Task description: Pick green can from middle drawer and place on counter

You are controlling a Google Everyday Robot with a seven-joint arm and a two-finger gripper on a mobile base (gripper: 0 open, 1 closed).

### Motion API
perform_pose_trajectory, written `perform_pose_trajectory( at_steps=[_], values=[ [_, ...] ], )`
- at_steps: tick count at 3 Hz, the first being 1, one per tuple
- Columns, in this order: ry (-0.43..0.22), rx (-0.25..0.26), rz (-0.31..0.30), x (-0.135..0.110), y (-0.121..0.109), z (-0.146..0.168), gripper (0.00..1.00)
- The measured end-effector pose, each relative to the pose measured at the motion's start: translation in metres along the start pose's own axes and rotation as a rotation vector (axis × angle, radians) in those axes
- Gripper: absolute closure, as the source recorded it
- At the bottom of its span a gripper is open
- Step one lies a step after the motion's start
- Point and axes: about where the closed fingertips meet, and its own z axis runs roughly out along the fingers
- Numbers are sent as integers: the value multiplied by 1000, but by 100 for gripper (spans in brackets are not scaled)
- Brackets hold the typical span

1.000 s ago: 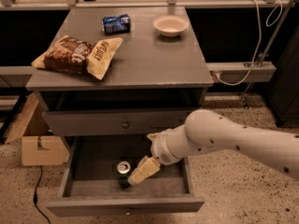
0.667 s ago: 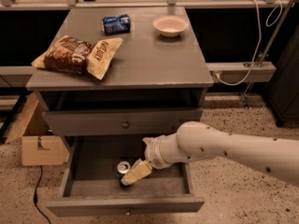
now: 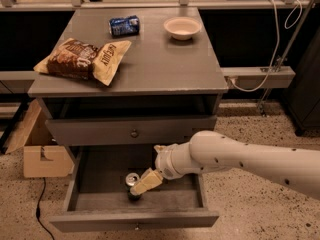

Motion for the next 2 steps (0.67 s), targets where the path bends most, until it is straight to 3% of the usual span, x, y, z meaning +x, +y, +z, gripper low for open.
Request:
perform_pose_trajectory(
  at_steps=[2],
  values=[
    [-79, -1, 60, 34, -26, 57, 0]
  ],
)
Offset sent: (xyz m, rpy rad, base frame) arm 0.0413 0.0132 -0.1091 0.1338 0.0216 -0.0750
